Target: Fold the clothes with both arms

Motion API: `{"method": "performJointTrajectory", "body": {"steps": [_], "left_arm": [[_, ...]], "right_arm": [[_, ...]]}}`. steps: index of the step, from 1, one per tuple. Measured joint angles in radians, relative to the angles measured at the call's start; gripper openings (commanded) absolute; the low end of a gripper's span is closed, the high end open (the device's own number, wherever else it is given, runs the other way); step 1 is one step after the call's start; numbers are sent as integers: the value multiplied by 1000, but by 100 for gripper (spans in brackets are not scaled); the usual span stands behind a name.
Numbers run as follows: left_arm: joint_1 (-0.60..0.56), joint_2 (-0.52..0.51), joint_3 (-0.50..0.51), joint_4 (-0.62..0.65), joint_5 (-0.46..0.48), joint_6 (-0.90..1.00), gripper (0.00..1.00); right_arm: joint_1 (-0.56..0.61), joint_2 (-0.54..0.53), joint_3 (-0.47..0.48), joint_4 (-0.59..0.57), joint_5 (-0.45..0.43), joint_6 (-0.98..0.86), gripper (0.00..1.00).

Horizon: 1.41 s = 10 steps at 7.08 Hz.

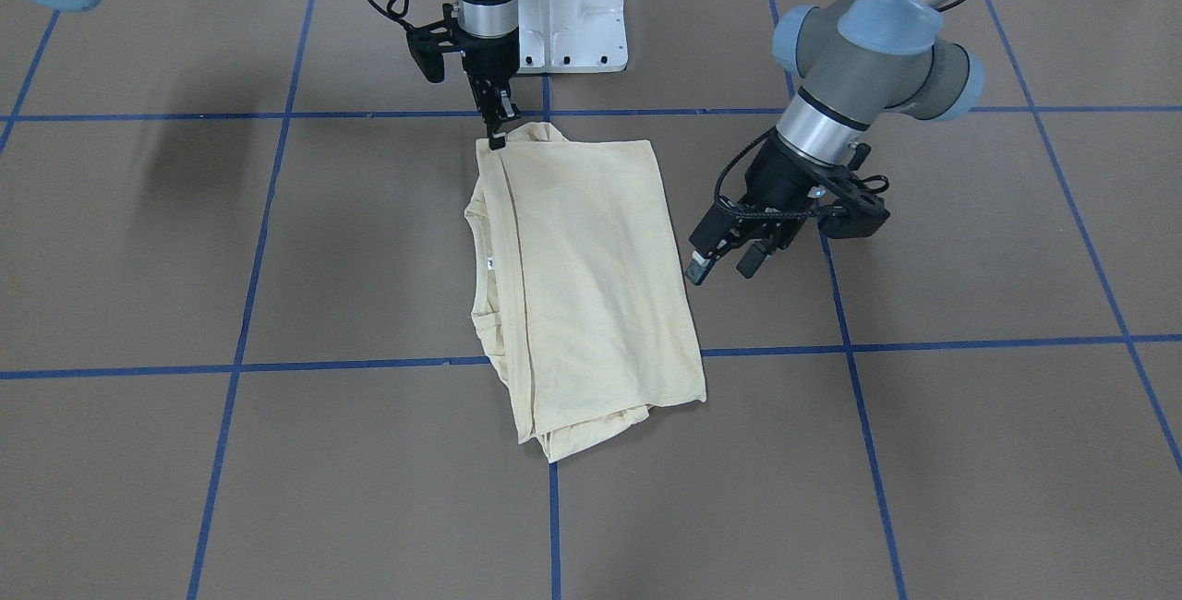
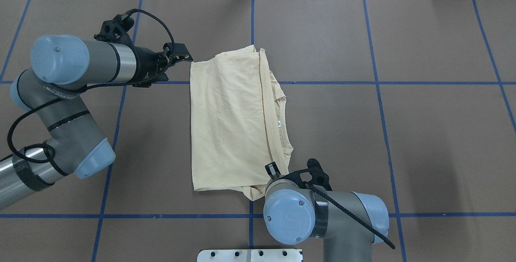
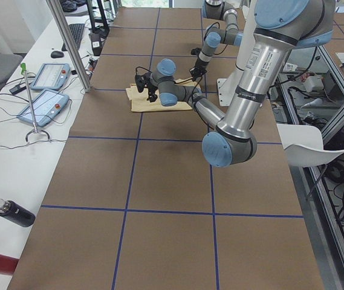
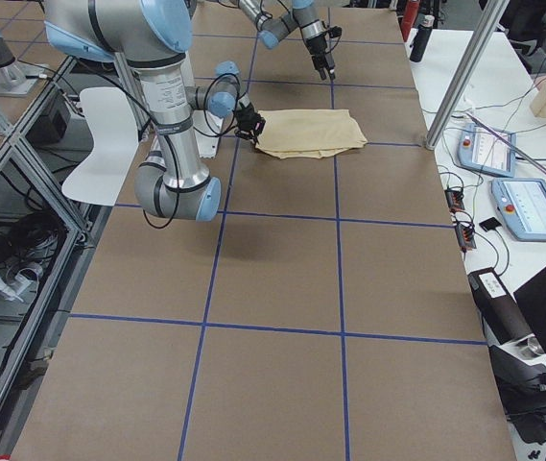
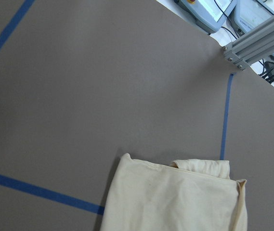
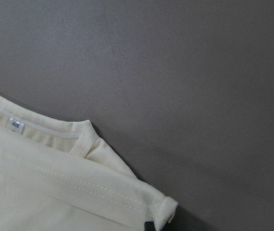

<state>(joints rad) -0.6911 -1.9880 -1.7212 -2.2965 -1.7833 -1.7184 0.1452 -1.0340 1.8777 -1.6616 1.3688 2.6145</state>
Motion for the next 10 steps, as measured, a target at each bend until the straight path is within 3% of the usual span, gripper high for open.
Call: {"method": "performJointTrajectory", "body": {"steps": [2, 3, 4, 7, 10], "left_arm": [[108, 30, -109, 43, 32, -130, 80], [174, 42, -163, 97, 61, -190, 86], [230, 55, -205, 139, 78, -213, 100], [369, 141, -262, 163, 173, -276, 100], [450, 159, -235, 172, 206, -376, 100]], "right_arm": [[-4, -10, 7, -6, 4, -2, 0], [-5, -12, 8, -6, 6, -2, 0], [-5, -15, 10, -6, 7, -3, 0], [-4, -17, 16, -6, 9, -6, 0], [-5, -18, 18, -6, 9, -10, 0]]}}
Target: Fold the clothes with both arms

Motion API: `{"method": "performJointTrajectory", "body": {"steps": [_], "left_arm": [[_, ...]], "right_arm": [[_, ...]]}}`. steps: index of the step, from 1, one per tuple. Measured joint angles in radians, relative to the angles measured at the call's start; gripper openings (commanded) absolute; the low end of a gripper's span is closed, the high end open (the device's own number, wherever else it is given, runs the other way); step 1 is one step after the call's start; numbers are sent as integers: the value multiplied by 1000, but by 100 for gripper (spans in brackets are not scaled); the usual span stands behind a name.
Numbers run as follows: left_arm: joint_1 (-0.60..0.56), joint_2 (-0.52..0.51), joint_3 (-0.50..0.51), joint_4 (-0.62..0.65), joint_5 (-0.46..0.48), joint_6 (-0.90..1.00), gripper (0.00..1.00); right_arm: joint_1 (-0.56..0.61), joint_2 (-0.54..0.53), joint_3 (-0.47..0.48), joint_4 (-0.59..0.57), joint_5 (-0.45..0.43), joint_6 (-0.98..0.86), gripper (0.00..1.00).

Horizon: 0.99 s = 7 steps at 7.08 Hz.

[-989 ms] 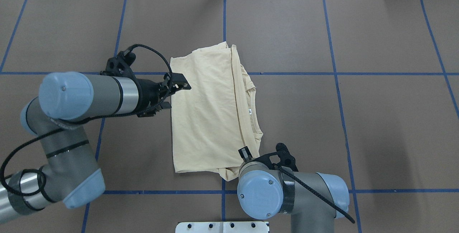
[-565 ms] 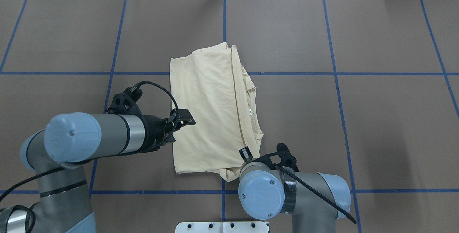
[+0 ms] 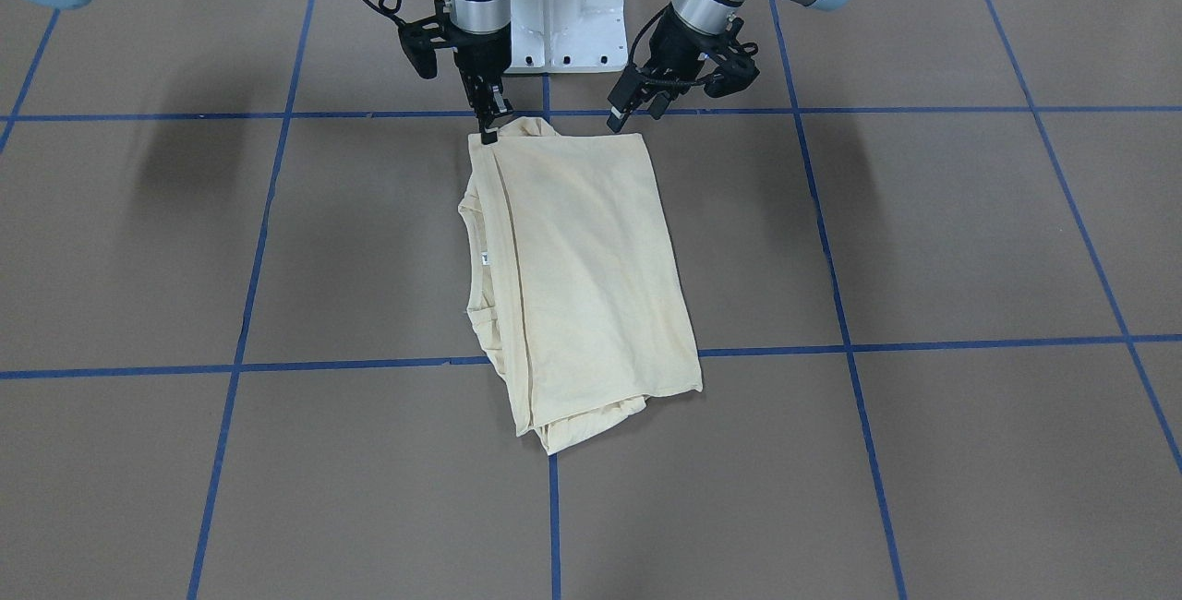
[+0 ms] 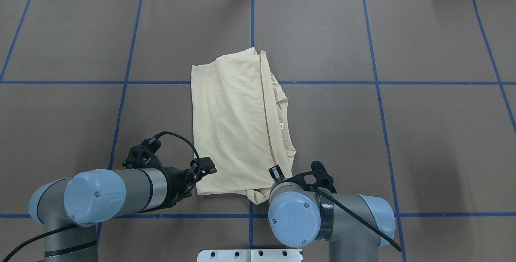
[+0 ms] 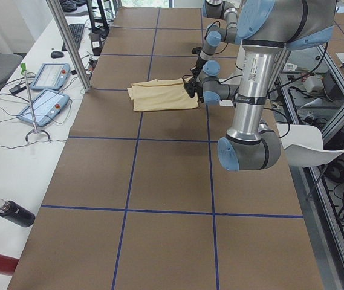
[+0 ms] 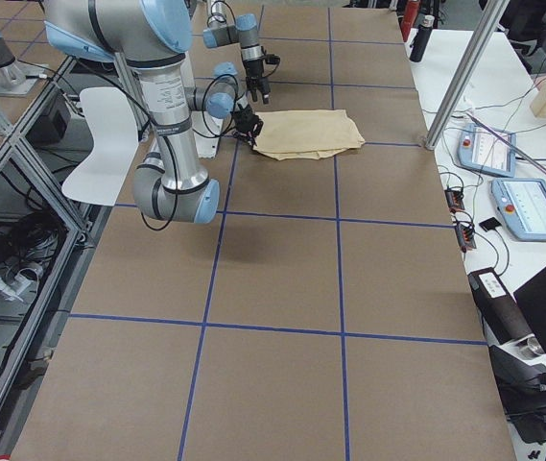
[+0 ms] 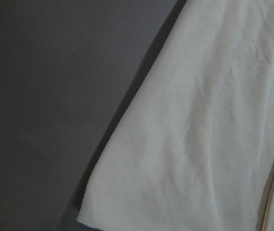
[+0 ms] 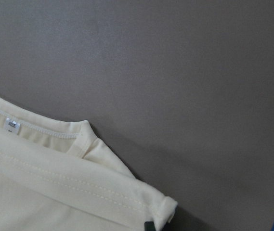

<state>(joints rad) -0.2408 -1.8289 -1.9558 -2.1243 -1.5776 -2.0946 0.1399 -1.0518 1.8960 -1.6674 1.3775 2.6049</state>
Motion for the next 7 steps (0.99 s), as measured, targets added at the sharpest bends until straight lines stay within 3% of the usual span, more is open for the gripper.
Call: {"method": "performJointTrajectory", "body": {"steps": [4, 7], "left_arm": [[47, -2, 23, 2, 12, -49, 99], [111, -1, 40, 4, 155, -273, 98]], "right_arm": [[1, 1, 1, 0, 0, -5, 0], [2, 0, 7, -1, -5, -5, 0]]}}
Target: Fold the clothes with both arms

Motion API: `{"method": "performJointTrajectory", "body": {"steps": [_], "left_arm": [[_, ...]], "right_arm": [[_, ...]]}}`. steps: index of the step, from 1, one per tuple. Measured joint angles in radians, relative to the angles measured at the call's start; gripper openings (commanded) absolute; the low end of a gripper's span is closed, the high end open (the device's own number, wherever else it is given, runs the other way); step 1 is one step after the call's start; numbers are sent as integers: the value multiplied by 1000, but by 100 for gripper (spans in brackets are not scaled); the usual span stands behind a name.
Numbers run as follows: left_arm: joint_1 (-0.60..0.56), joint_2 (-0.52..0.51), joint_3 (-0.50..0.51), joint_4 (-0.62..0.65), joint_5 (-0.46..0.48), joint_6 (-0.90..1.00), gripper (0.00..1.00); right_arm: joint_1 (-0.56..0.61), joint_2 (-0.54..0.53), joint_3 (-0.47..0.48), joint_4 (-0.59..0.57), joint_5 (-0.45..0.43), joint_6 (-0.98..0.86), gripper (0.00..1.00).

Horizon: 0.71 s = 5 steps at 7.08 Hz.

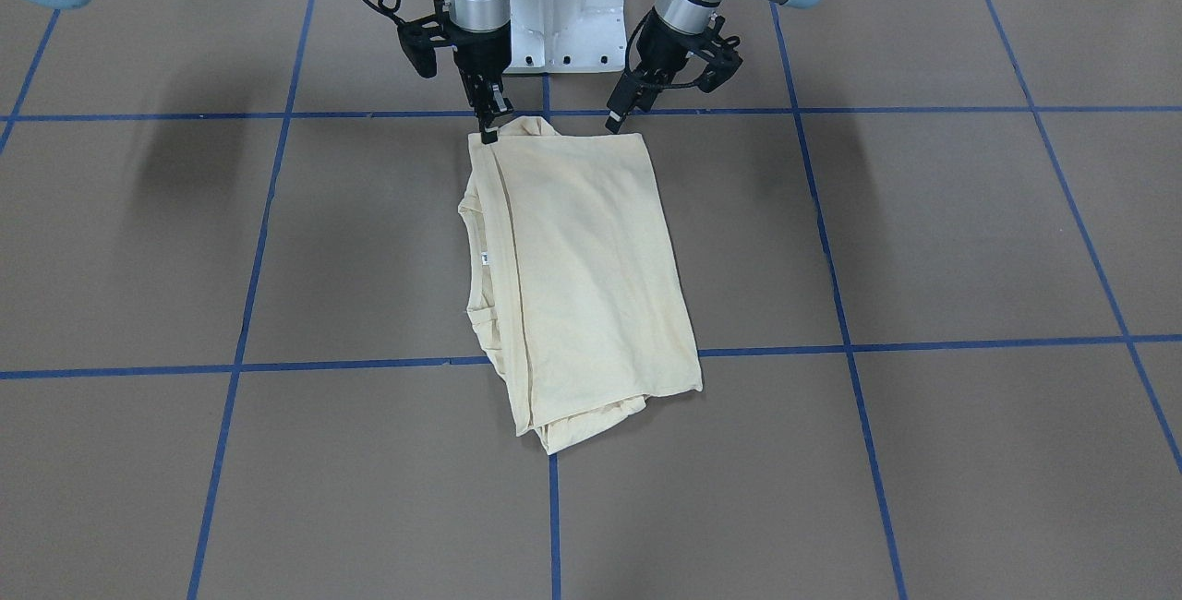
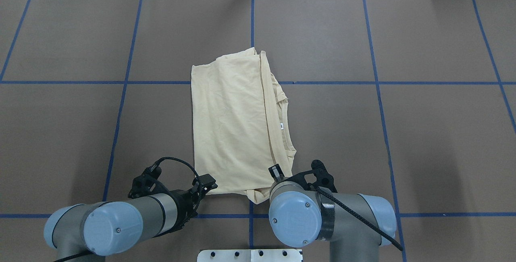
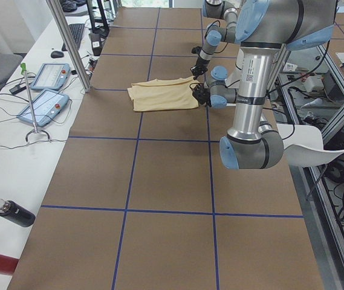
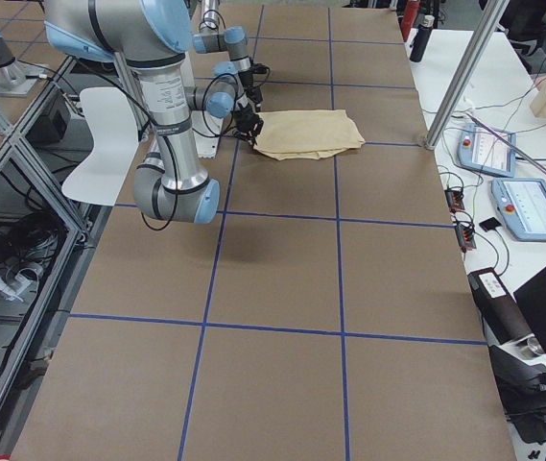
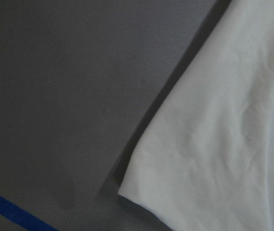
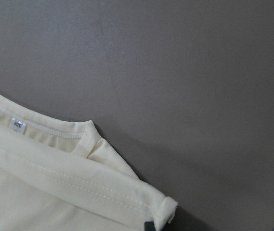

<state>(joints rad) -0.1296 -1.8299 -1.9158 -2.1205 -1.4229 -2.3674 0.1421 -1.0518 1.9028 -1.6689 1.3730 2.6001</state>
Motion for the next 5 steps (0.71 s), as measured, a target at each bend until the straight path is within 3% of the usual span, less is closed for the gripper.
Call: {"method": "performJointTrajectory", "body": {"steps": [3, 5], "left_arm": [[13, 1, -6, 5, 46, -131, 97], [13, -2, 13, 13, 49, -149, 88]], "right_arm": [[2, 0, 2, 0, -2, 0, 0], [2, 0, 2, 0, -2, 0, 0]]}}
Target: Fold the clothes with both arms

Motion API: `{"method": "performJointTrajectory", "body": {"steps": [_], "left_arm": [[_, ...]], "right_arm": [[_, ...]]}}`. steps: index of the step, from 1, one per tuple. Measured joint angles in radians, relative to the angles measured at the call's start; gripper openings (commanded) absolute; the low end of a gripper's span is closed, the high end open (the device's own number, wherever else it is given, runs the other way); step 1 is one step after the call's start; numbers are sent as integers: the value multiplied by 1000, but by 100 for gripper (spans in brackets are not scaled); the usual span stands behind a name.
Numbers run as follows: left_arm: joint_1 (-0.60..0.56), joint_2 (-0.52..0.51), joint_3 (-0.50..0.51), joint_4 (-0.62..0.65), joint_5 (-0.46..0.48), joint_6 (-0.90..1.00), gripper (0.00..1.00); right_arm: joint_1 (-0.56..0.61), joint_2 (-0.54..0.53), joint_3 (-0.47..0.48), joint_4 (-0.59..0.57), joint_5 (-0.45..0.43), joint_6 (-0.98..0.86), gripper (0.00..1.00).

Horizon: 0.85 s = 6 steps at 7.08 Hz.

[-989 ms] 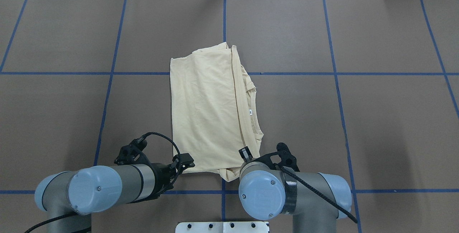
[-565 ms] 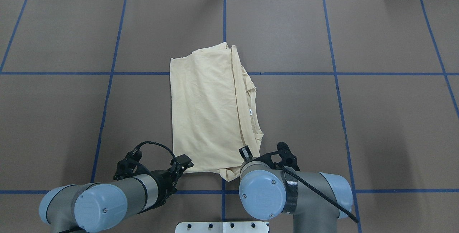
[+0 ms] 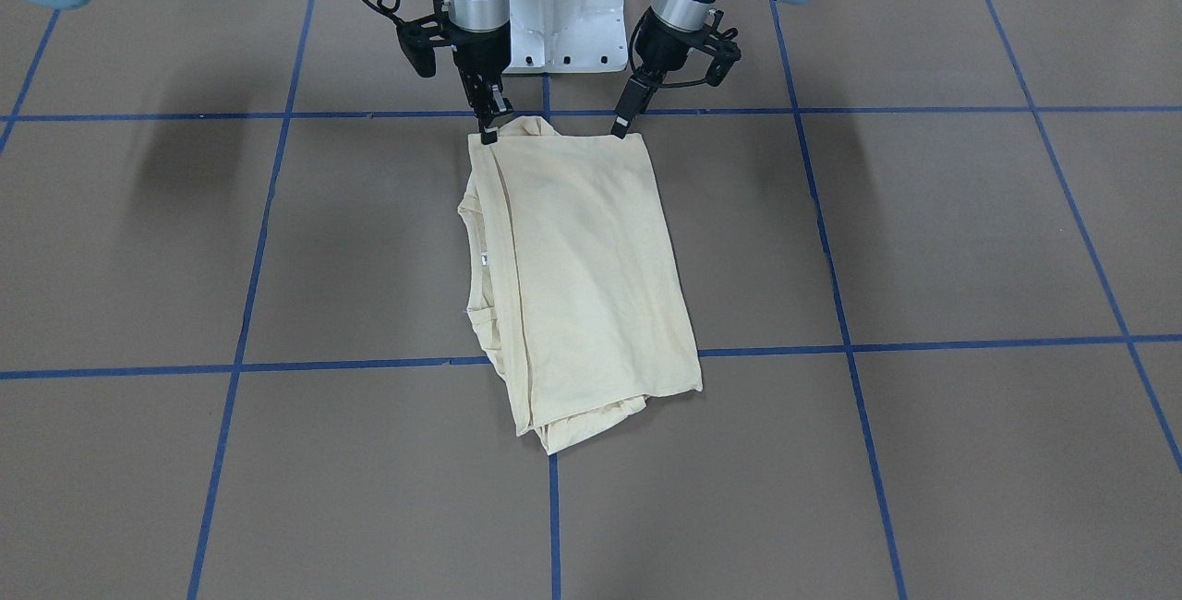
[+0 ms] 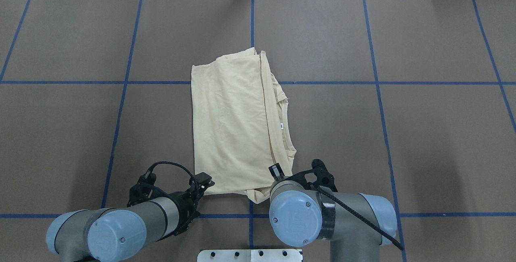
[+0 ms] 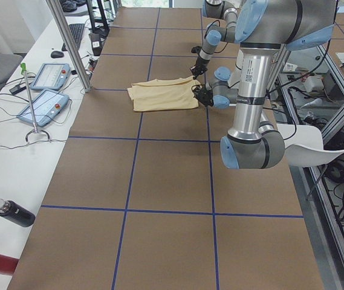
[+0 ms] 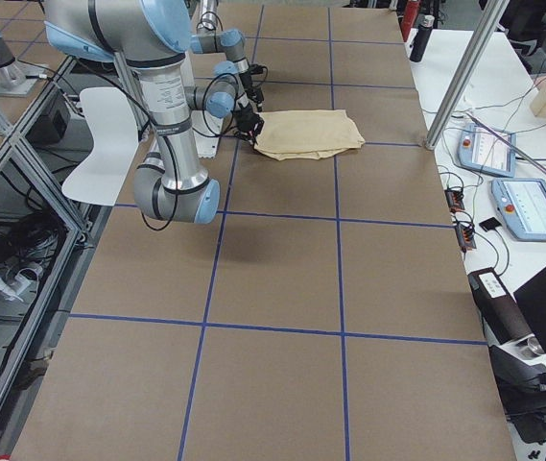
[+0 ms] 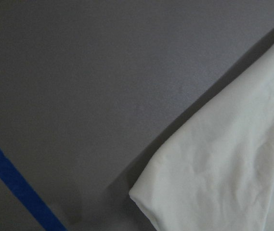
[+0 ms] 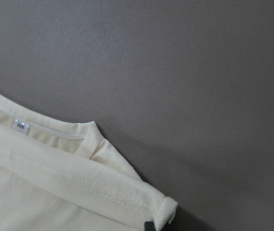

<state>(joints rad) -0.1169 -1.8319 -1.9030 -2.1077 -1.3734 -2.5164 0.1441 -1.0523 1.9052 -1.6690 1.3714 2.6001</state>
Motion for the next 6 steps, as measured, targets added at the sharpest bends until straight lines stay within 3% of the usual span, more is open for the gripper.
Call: {"method": "performJointTrajectory", "body": {"steps": [3, 4, 6], "left_arm": [[-16, 1, 5, 1, 0, -1, 33], [-17, 1, 5, 1, 0, -1, 31], [-17, 1, 6, 2, 0, -1, 0]], "right_arm": [[0, -2, 0, 0, 0, 0, 0], [0, -4, 2, 0, 0, 0, 0], [0, -8, 7, 0, 0, 0, 0]]}}
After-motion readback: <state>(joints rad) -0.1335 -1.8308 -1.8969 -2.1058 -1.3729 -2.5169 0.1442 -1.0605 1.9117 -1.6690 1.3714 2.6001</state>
